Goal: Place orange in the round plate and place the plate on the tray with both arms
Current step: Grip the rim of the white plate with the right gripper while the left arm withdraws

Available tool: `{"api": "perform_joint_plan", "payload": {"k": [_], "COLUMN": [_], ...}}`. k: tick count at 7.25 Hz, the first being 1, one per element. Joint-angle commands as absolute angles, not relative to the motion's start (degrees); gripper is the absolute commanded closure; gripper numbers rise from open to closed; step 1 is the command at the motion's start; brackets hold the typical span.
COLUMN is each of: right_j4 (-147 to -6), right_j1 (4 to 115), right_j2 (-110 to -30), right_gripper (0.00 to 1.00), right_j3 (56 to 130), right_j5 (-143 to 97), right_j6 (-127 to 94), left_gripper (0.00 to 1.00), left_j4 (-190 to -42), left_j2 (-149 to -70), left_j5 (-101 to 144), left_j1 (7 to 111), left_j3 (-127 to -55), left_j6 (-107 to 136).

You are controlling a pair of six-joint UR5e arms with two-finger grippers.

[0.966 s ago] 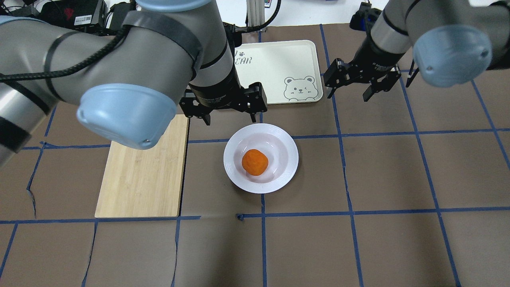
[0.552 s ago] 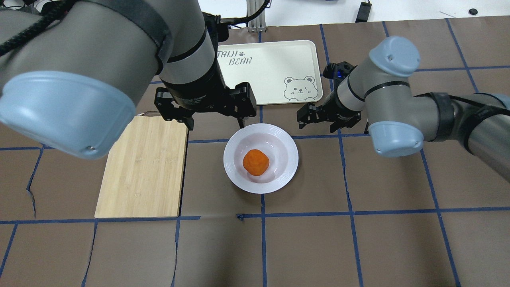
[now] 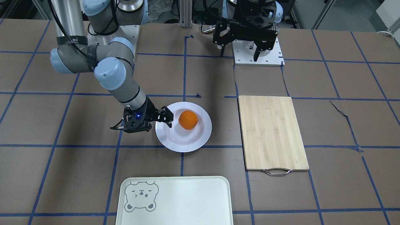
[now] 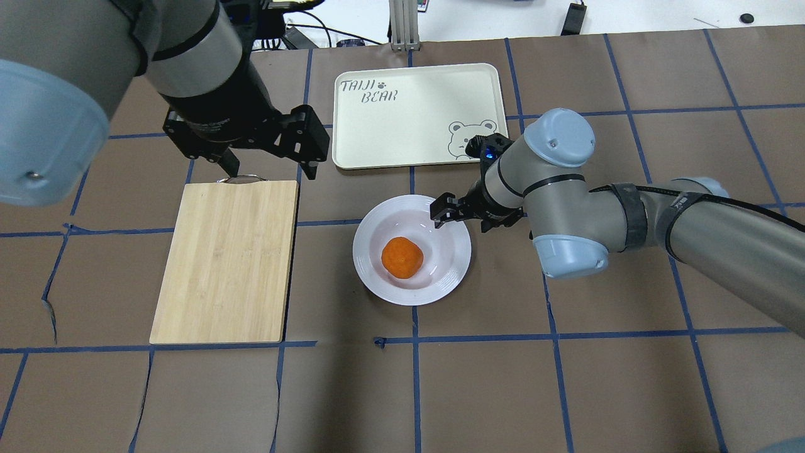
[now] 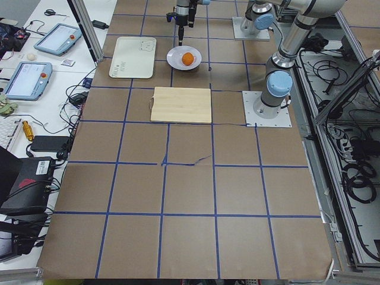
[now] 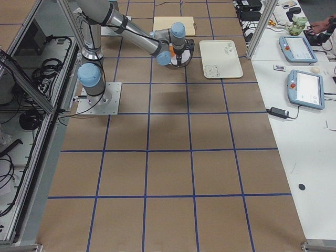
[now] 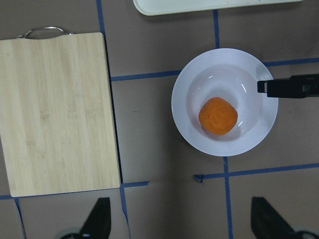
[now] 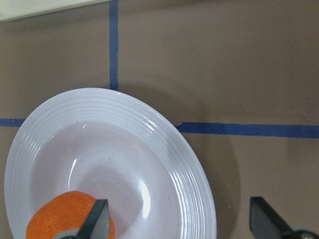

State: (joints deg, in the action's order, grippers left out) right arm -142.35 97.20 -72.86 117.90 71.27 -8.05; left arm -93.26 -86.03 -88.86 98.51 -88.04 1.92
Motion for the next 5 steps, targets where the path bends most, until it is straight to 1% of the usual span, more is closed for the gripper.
{"api": "perform_joint_plan", "payload": {"k": [1,2,4,5], "right_j4": [-145.36,-145.46,-150.26,-150.55], "right_j1": [97.29,97.29,97.29,97.29], "right_j2": [-71.81,-71.37,-69.45,-69.35], "right_gripper": [0.00,0.00,0.00,0.00], "right_j3": [119.35,119.96,122.51,122.61], "right_j5": [71.19,70.67,68.29,68.29], "right_j6": [-8.08,-8.43,-8.44,-8.52], "left_gripper": [0.00,0.00,0.00,0.00], "left_j4": [-93.25,-93.08,-92.90,-92.81], "left_j2": [-85.08,-85.08,-85.08,-85.08], "left_j5": [-88.60,-87.90,-87.89,-87.98], "left_j1": [91.52,89.67,89.38,89.38], "left_j3": [-88.42,-88.42,-88.42,-88.42], "left_j6": [-4.92,-5.01,-4.92,-4.92]}}
